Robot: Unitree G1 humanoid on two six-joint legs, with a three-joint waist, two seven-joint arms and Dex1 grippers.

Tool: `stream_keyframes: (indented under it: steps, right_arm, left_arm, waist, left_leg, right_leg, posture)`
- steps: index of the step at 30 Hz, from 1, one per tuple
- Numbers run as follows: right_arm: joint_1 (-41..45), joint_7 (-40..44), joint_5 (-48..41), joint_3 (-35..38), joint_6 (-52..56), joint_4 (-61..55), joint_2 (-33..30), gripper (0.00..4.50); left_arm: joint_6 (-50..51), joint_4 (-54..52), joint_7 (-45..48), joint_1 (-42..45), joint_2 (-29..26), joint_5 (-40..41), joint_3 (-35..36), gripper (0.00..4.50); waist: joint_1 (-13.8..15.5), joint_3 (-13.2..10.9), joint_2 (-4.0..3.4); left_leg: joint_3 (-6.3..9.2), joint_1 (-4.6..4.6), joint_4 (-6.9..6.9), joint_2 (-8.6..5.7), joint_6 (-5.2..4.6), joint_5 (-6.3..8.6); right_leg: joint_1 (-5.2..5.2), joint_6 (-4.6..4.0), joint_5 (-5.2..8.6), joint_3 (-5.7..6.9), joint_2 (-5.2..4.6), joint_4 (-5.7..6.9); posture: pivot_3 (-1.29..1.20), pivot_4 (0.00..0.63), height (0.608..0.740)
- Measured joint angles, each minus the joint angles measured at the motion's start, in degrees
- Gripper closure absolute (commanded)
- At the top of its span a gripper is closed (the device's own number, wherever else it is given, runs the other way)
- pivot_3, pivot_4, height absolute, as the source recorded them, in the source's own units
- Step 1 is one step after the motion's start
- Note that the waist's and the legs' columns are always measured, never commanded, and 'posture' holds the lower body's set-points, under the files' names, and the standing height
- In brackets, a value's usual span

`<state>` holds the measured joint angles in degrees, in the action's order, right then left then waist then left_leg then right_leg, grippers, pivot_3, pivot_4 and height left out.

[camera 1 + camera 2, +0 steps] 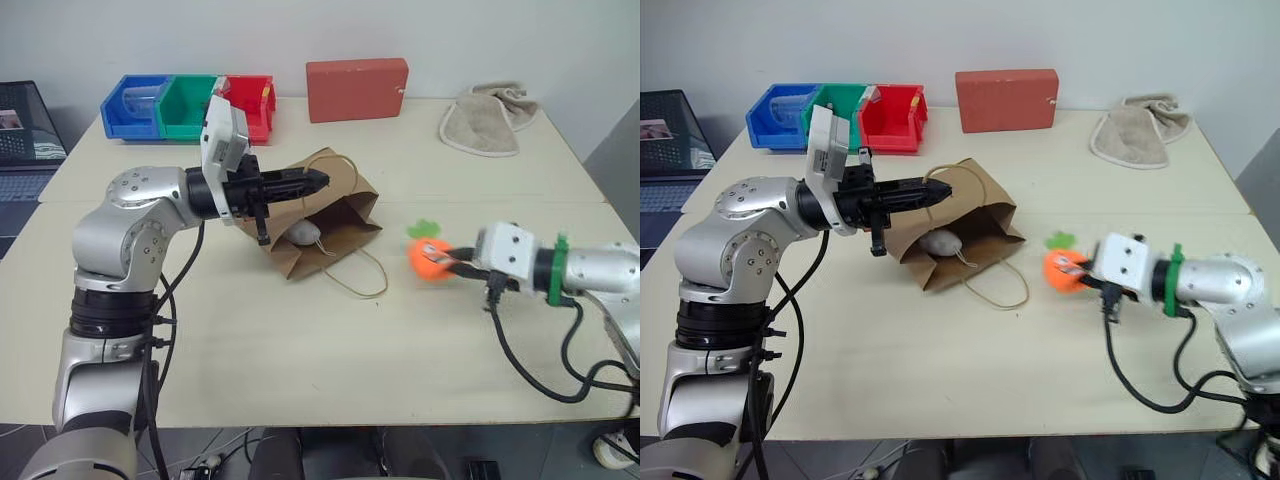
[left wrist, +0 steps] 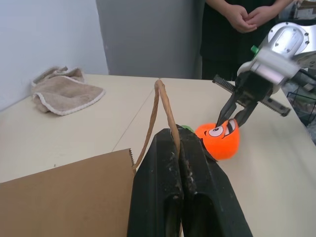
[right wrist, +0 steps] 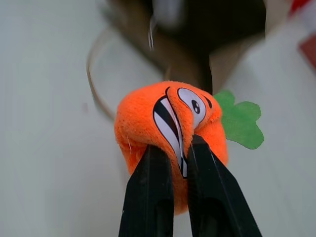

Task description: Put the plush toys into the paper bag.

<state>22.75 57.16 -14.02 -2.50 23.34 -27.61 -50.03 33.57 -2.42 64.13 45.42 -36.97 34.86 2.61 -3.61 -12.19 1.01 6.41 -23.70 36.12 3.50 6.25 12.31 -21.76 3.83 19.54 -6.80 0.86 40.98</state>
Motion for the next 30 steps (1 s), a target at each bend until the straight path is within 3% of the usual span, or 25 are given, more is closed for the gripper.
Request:
stream_keyframes:
  steps: [4,10,16,22,30]
  right_arm:
    - [4.4,-2.1,0.6,-6.4,2.4,-0.7,5.8,4.48]
    - [14.0,-9.1,12.5,-17.2,-3.1,14.2,16.9,4.48]
    - [20.6,-13.9,20.1,-20.1,-8.1,26.9,23.5,4.48]
    - [22.8,-19.5,25.0,-20.8,-8.9,32.5,29.1,4.48]
    - [22.3,-18.8,25.6,-20.4,-7.0,31.8,30.1,1.79]
  left_arm:
    - [1.4,0.6,0.1,0.9,0.2,1.6,0.8,4.5]
    - [3.6,0.9,0.3,2.7,0.3,3.8,1.6,4.5]
    - [3.6,0.8,0.3,2.6,0.2,3.8,1.7,4.5]
    - [3.7,0.7,0.4,2.5,0.2,3.8,1.7,4.5]
    - [3.6,0.9,0.2,2.4,0.1,3.8,1.7,4.5]
  waist:
    - [0.5,0.0,0.01]
    - [0.3,0.0,0.0]
    - [0.2,0.0,0.01]
    - [0.2,0.0,0.0]
    - [0.2,0.0,0.0]
  left_leg:
    - [0.03,-0.06,0.01,-0.04,0.0,0.0]
    - [0.03,-0.06,0.02,-0.03,0.1,-0.06]
    - [0.03,-0.13,-0.07,-0.02,0.19,-0.1]
    - [0.04,-0.16,-0.09,0.0,0.2,-0.11]
    - [0.04,-0.17,-0.08,0.0,0.19,-0.1]
  right_leg:
    - [-0.01,0.0,0.0,0.04,-0.04,-0.05]
    - [-0.07,-0.01,0.0,0.05,-0.04,0.01]
    - [-0.2,-0.02,-0.01,0.08,-0.05,0.03]
    - [-0.24,-0.03,-0.01,0.09,-0.04,0.05]
    - [-0.24,-0.03,-0.01,0.1,-0.04,0.07]
  posture:
    - [0.0,0.15,0.74]
    - [0.0,0.15,0.74]
    - [0.0,0.15,0.74]
    - [0.0,0.15,0.74]
    - [0.0,0.15,0.74]
